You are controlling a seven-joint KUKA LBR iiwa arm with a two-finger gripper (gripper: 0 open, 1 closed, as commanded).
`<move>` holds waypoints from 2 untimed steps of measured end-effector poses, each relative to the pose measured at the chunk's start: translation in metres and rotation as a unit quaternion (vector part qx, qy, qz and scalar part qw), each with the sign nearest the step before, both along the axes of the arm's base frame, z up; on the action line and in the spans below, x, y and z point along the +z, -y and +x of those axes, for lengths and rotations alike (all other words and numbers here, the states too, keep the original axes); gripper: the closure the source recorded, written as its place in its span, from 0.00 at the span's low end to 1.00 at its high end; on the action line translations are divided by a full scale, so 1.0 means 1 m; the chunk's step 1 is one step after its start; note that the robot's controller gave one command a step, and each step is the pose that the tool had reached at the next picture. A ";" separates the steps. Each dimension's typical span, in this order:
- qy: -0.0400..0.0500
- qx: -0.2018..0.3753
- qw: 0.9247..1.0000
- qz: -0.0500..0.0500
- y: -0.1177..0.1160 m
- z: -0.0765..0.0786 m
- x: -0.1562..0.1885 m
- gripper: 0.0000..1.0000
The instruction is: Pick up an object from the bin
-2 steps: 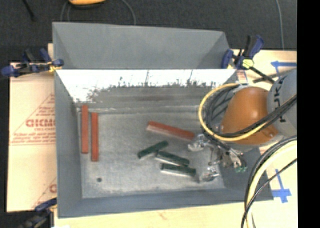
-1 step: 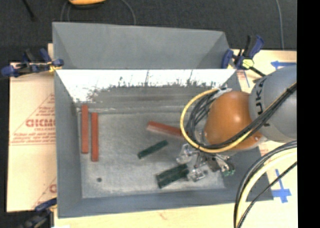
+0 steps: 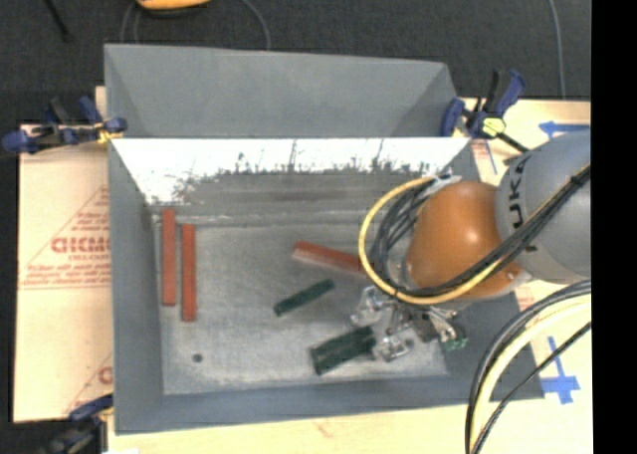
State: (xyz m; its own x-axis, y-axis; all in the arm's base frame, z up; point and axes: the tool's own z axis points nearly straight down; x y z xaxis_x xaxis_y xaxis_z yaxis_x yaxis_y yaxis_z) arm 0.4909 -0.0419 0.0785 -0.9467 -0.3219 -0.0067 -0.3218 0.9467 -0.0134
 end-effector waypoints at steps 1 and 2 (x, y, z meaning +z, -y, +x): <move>-0.005 0.041 0.999 0.005 0.015 0.001 0.013 1.00; -0.007 0.034 0.999 0.005 0.033 -0.003 0.076 1.00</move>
Offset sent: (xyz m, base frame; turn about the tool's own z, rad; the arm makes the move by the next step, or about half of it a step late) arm -0.0078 -0.0406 0.1457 0.0616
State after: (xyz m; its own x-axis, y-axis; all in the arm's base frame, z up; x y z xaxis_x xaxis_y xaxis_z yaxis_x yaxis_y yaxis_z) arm 0.4879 -0.0747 0.1542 -0.9225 -0.3860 0.0032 -0.3860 0.9225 0.0017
